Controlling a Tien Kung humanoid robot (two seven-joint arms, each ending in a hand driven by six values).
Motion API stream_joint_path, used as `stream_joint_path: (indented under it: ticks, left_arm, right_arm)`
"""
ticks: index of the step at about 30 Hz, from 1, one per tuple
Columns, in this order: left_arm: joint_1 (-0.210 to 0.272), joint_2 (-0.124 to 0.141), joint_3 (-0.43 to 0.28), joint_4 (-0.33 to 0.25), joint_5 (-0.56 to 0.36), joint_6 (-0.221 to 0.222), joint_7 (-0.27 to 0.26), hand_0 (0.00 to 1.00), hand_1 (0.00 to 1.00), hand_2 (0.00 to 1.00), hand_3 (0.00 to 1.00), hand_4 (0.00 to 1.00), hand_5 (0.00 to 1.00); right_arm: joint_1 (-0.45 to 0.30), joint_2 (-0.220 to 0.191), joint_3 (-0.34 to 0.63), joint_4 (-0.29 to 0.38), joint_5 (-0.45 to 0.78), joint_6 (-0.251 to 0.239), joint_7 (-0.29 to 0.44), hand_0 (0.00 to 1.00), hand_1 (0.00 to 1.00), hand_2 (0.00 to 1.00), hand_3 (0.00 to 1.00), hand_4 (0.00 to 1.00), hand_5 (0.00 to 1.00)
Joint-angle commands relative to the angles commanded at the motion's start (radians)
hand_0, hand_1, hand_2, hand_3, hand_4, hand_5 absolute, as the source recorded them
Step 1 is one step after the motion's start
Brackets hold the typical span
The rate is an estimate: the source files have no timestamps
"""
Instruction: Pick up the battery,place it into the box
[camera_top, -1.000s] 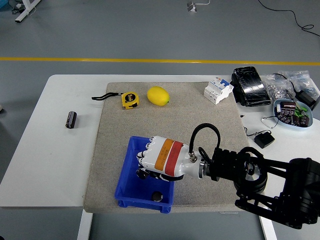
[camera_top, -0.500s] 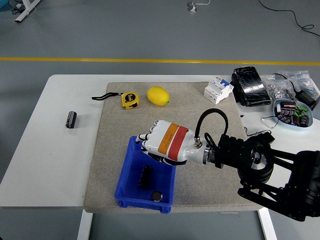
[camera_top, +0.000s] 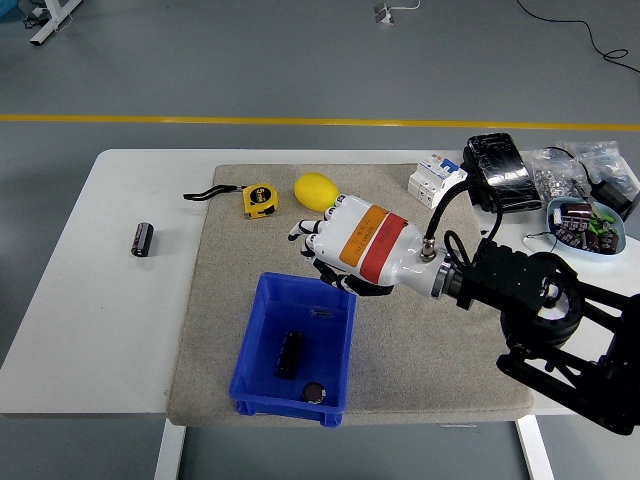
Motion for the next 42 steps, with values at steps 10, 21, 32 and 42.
stream_joint_path:
  ticks: [10, 21, 32, 42]
  left_arm:
    - [0.004, -0.002, 0.008, 0.0, -0.007, 0.007, -0.004, 0.672, 0.667, 0.691, 0.629, 0.648, 0.671]
    - [0.007, 0.001, 0.007, -0.001, -0.007, -0.003, -0.004, 0.672, 0.662, 0.69, 0.629, 0.648, 0.672]
    - [0.012, 0.004, -0.004, -0.001, 0.009, -0.003, 0.002, 0.672, 0.663, 0.69, 0.63, 0.649, 0.673]
    - [0.008, 0.003, -0.007, -0.001, 0.018, -0.01, 0.006, 0.672, 0.663, 0.69, 0.631, 0.649, 0.674]
  right_arm:
    - [-0.031, -0.034, 0.002, -0.027, 0.0, 0.009, -0.012, 0.002, 0.163, 0.721, 0.246, 0.777, 0.085]
    - [-0.041, -0.029, 0.006, -0.032, 0.0, 0.024, -0.021, 0.002, 0.166, 0.721, 0.245, 0.776, 0.095]
    - [-0.042, -0.03, 0.017, -0.041, 0.0, 0.03, -0.022, 0.002, 0.166, 0.715, 0.244, 0.78, 0.096]
    - [-0.059, -0.026, 0.083, -0.054, 0.04, 0.009, -0.033, 0.002, 0.167, 0.705, 0.244, 0.785, 0.096]
